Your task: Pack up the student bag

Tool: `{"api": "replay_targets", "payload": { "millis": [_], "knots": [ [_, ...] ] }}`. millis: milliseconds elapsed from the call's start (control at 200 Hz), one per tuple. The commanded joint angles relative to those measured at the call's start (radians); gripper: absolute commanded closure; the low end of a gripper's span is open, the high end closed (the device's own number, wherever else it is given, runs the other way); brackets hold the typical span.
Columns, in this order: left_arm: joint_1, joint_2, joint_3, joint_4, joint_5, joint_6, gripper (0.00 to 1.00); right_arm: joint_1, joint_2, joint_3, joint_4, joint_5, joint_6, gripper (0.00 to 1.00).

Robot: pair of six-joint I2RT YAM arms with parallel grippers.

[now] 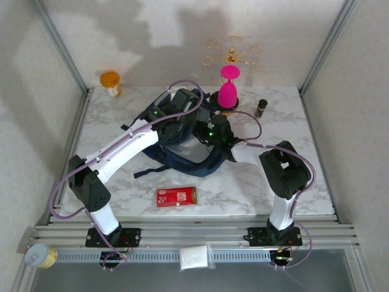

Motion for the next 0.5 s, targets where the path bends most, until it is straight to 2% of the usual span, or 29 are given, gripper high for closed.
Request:
{"api": "replay_targets", "payload": {
  "millis": [0, 100, 260, 411, 496],
  "knots": [
    [0.002, -0.081, 0.005, 0.131, 0.000, -0.049, 1.00, -0.001, 0.040, 0.046, -0.031, 0.005, -0.033, 0.66],
    [0.004, -0.079, -0.006, 0.118, -0.009, -0.054, 1.00, -0.002, 0.110, 0.106, -0.004, -0.023, -0.036, 0.75],
    [0.004, -0.098, -0.054, 0.150, 0.006, -0.069, 1.00, 0.005, 0.148, 0.157, 0.018, -0.060, -0.067, 0.78],
    [0.004, -0.088, -0.103, 0.177, 0.034, -0.079, 1.00, -0.008, 0.005, 0.027, 0.062, -0.073, -0.114, 0.78],
    [0.004, -0.086, -0.153, 0.223, 0.077, -0.082, 1.00, -0.029, -0.125, -0.050, -0.057, -0.041, -0.165, 0.77]
  ]
}}
